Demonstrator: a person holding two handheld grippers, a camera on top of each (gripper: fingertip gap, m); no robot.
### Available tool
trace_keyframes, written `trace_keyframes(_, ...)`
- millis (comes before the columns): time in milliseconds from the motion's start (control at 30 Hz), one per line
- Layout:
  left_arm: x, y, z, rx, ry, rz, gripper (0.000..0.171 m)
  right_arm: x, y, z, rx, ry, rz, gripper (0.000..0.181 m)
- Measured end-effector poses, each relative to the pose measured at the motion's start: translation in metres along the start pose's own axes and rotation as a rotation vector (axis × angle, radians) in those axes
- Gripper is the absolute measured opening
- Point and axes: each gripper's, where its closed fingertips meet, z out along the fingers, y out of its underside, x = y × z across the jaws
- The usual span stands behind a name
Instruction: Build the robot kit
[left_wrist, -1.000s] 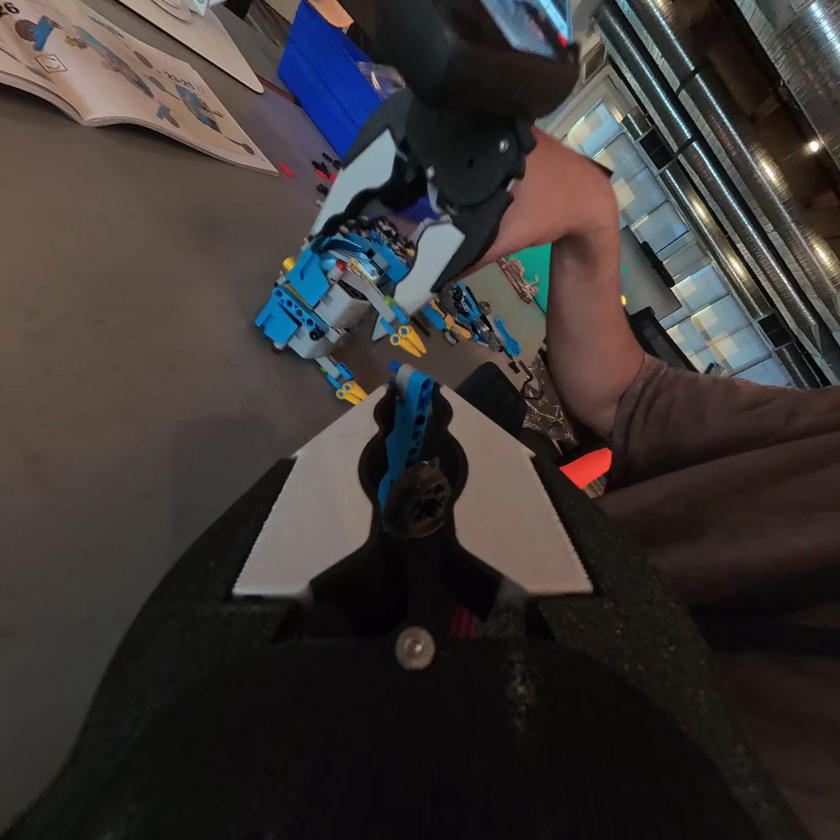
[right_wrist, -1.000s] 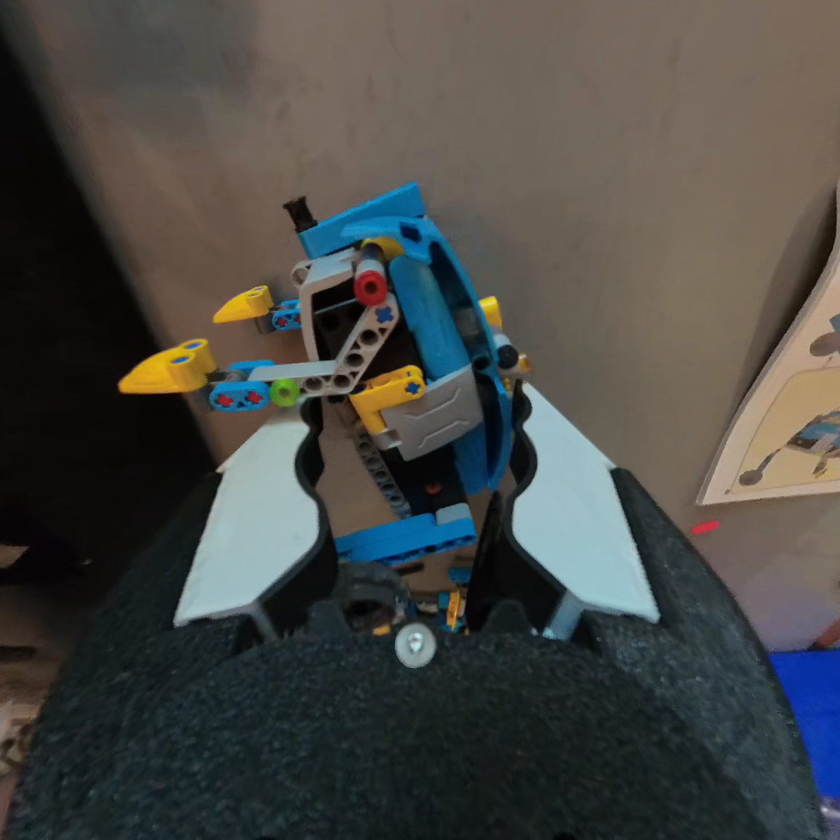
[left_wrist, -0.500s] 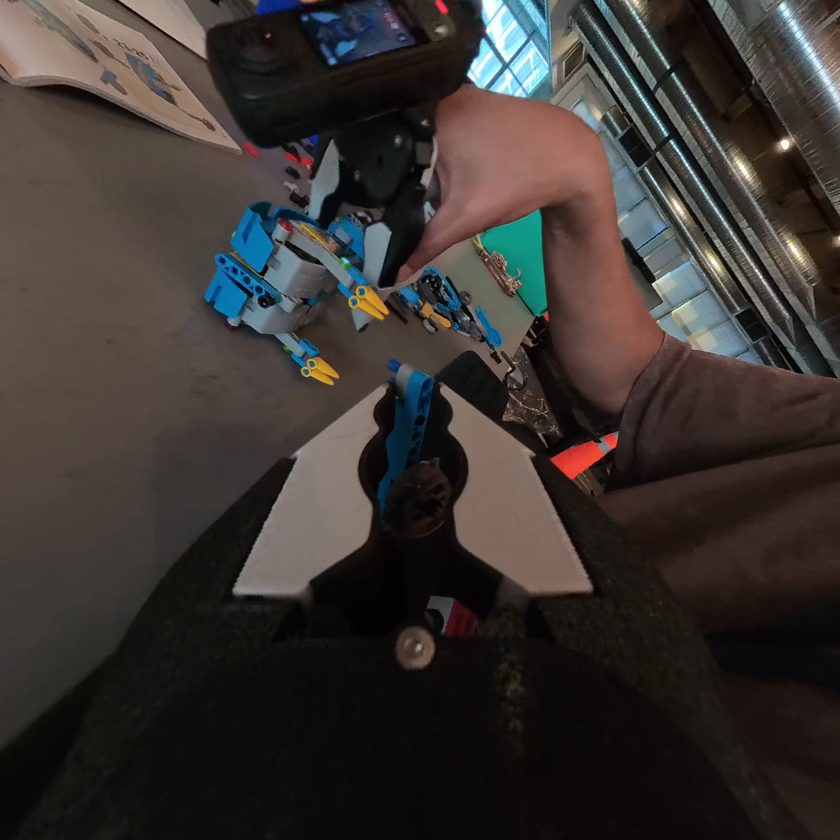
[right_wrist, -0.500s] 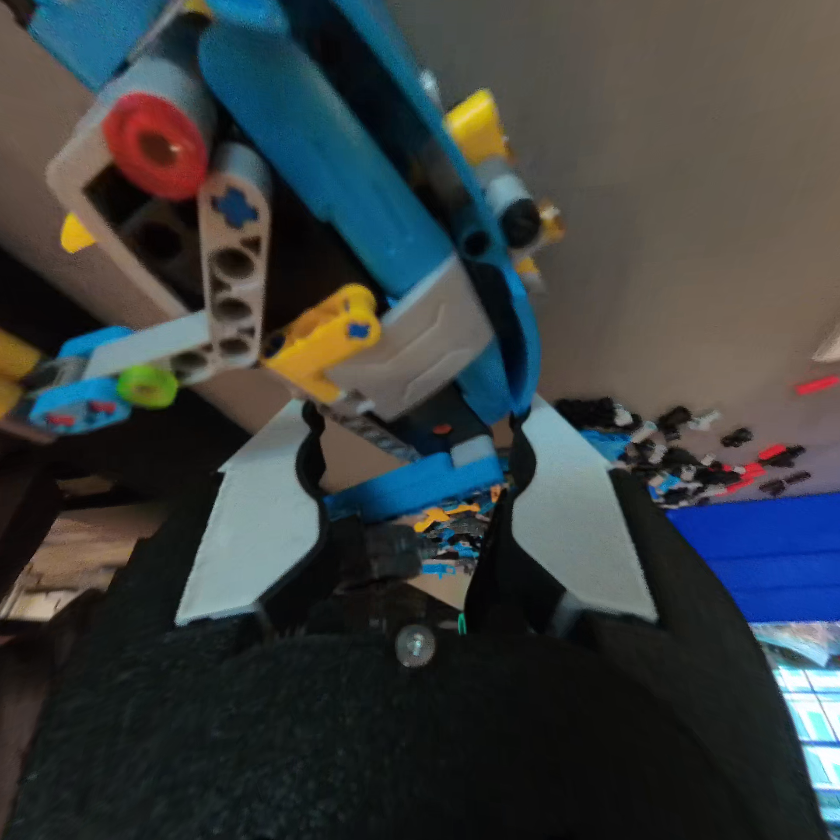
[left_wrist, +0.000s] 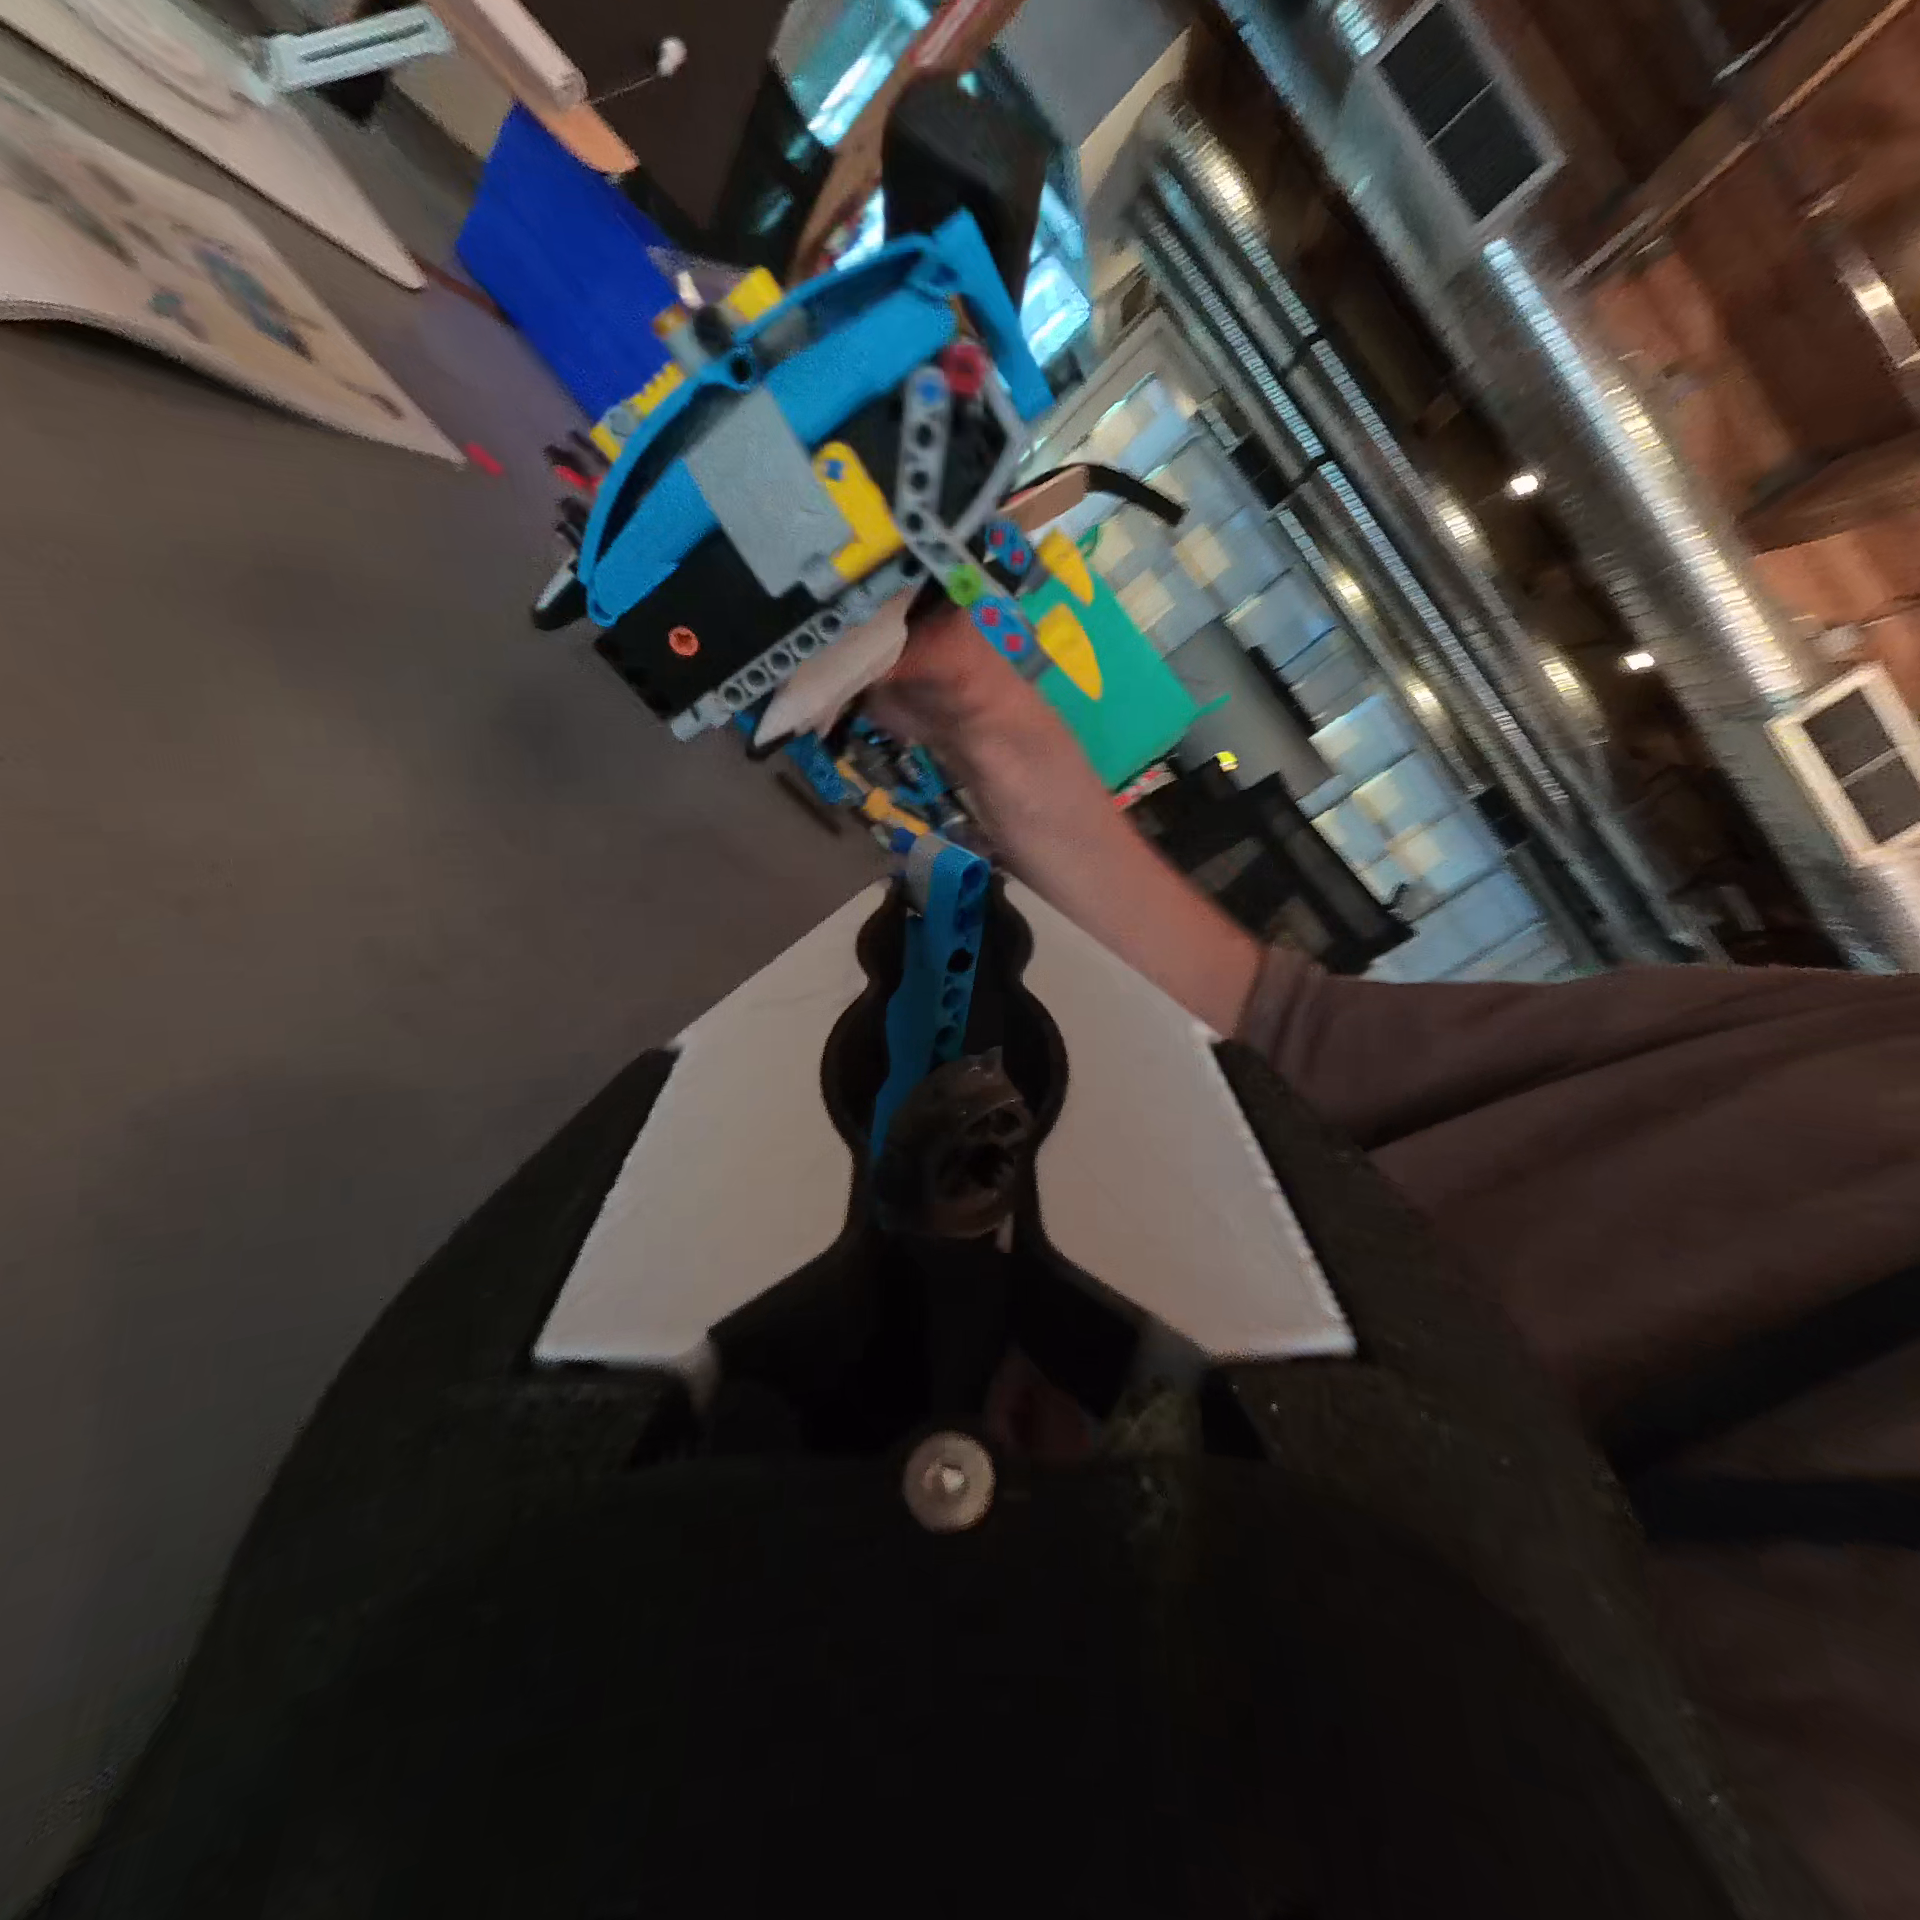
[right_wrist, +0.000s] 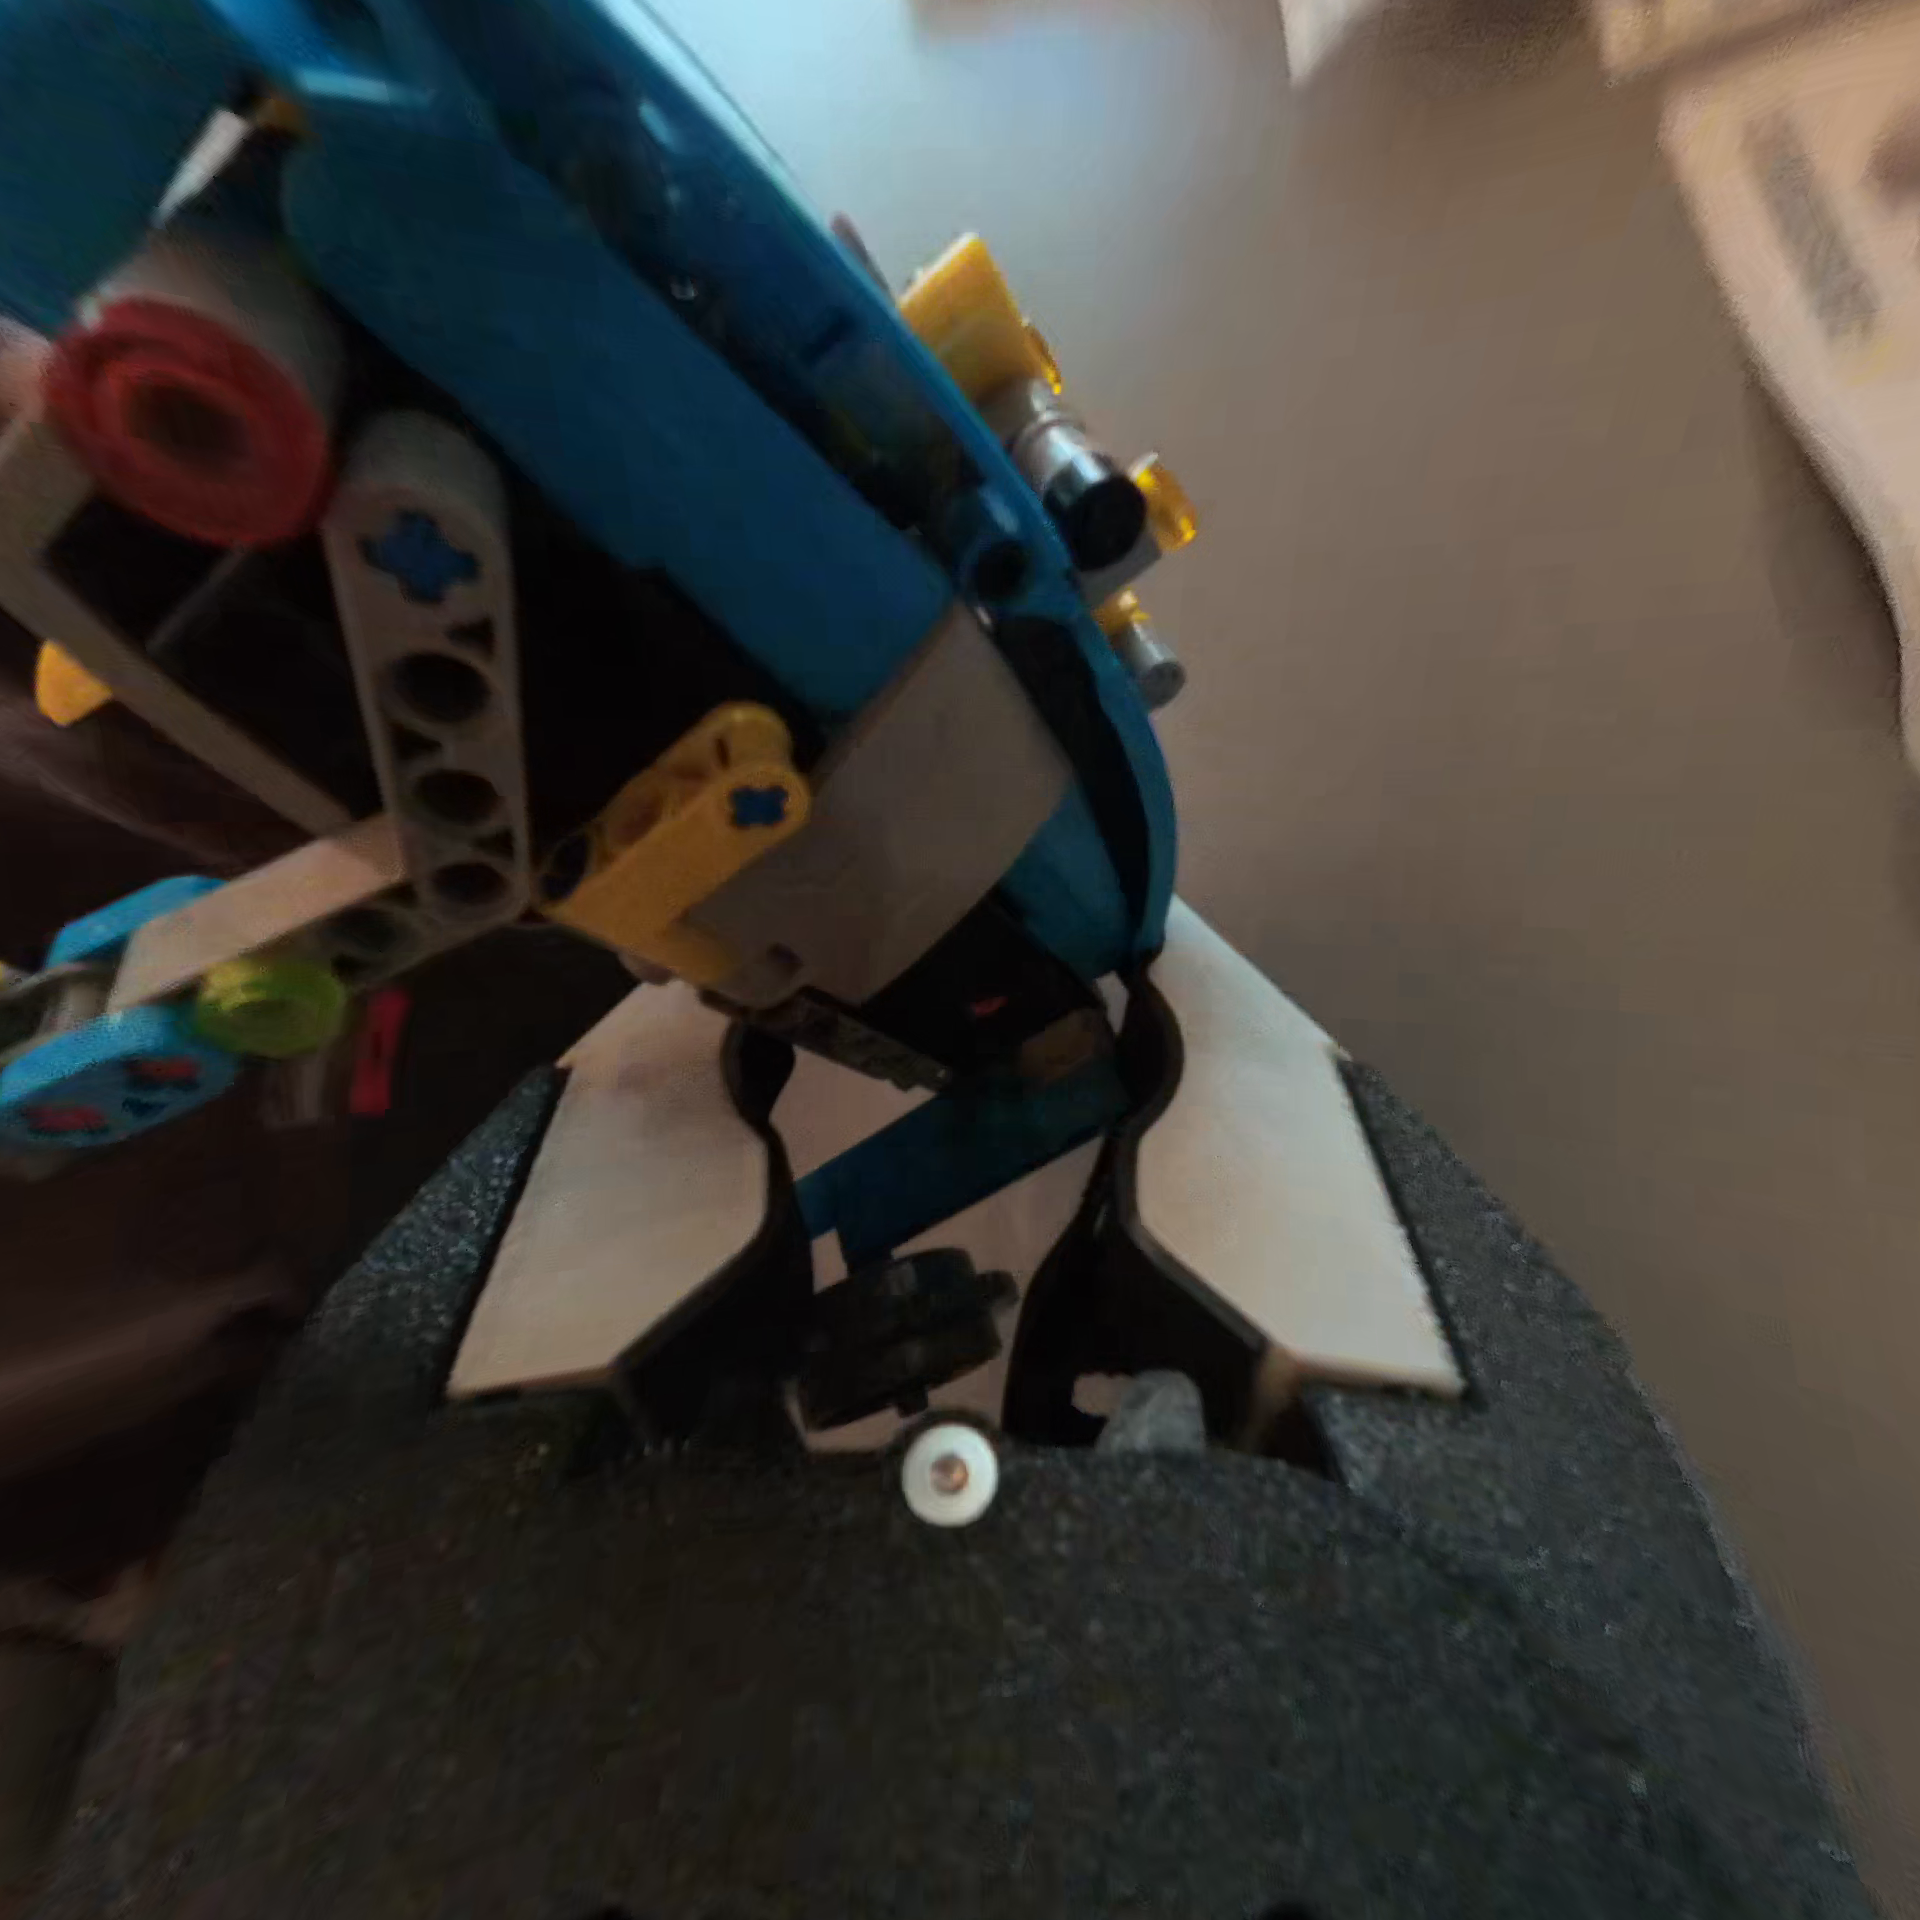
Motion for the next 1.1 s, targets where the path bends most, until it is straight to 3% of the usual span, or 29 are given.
trace_keyframes(33, 0.003, -0.004, 0.001, 0.007, 0.036, -0.017, 0.013, -0.009, -0.012, 0.004, 0.112, -0.042, -0.042, 0.062)
trace_keyframes(167, 0.006, -0.025, 0.007, 0.043, 0.131, -0.064, 0.013, -0.048, -0.047, 0.008, 0.484, -0.233, -0.153, 0.062)
trace_keyframes(433, -0.019, -0.042, 0.018, 0.123, 0.134, -0.152, 0.006, -0.055, -0.054, 0.009, 0.562, -0.182, -0.218, 0.062)
trace_keyframes(533, -0.023, -0.046, 0.017, 0.171, 0.176, -0.206, 0.005, -0.046, -0.06, 0.005, 0.577, -0.065, -0.241, 0.062)
trace_keyframes(733, -0.03, -0.049, 0.022, 0.234, 0.051, -0.109, 0.006, -0.041, -0.062, 0.004, 0.578, 0.083, -0.295, 0.062)
trace_keyframes(1100, -0.035, -0.05, 0.022, 0.276, -0.009, -0.082, 0.007, -0.04, -0.057, 0.007, 0.546, 0.128, -0.337, 0.062)
